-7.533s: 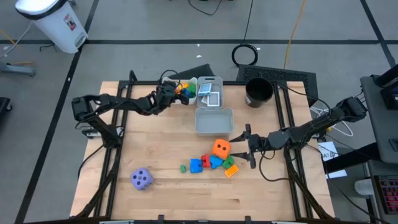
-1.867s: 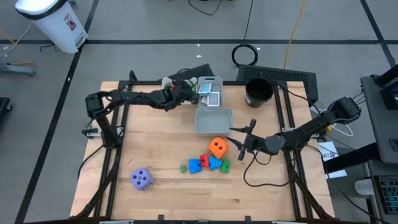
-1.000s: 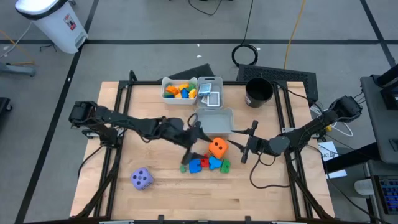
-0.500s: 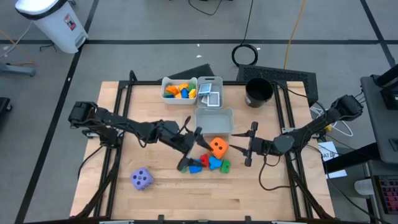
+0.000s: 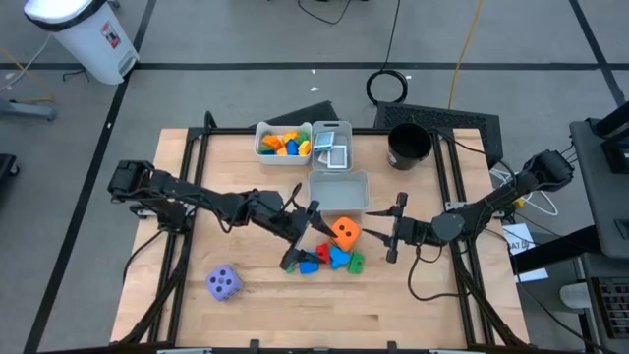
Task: Pick & Place Toys
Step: Put the green game piece into the white bin
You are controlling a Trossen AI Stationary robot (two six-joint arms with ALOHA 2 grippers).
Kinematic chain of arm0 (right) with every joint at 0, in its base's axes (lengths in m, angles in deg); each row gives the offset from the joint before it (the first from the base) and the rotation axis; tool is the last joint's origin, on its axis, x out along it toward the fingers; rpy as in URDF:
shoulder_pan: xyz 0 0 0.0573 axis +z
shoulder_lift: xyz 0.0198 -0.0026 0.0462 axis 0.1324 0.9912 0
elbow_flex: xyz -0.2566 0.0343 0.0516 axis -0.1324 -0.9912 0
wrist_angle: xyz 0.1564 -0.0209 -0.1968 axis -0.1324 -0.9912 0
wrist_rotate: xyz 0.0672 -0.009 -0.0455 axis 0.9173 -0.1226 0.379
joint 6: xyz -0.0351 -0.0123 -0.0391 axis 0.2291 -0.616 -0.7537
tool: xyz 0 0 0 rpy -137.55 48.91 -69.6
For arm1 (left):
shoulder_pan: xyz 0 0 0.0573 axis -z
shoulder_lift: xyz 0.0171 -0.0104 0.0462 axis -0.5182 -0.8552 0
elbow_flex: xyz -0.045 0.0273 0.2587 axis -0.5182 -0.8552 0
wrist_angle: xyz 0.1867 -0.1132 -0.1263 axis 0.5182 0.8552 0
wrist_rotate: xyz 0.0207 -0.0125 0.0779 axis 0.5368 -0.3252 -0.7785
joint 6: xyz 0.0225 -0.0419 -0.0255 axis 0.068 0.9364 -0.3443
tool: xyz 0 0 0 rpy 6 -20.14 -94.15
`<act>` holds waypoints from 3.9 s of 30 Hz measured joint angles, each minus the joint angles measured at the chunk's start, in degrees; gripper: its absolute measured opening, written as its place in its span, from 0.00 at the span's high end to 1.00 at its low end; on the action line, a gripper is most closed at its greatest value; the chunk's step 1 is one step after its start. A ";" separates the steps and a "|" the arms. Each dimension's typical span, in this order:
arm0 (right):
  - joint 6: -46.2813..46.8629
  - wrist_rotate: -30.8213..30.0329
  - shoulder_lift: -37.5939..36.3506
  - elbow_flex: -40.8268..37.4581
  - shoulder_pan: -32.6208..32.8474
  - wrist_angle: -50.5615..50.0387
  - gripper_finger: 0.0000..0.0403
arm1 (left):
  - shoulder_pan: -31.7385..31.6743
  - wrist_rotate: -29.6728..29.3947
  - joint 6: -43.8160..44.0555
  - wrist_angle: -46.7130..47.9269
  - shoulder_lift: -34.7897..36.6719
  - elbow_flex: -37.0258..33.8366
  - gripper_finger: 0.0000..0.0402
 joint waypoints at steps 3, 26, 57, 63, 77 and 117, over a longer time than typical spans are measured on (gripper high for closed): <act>0.49 0.00 0.00 0.00 0.00 -0.02 0.57 | 0.00 -0.02 0.00 0.02 0.00 0.00 0.13; 8.08 9.00 0.04 0.00 -2.67 -6.03 0.58 | 1.00 19.51 -0.38 -0.97 0.00 0.00 0.13; 7.97 8.99 0.04 0.00 -2.67 -6.51 0.58 | 2.29 45.45 9.72 -10.84 0.00 0.01 0.13; 8.00 8.99 0.04 0.00 -2.67 -6.49 0.58 | 0.90 37.34 9.57 -10.95 0.00 0.00 0.13; 17.99 16.48 0.69 0.00 -3.15 -14.05 0.48 | -5.97 -6.99 9.99 9.02 -0.61 -0.02 0.13; 29.99 31.77 35.45 6.80 -0.20 -3.39 0.36 | -5.97 -8.63 10.99 7.99 -0.59 0.02 0.13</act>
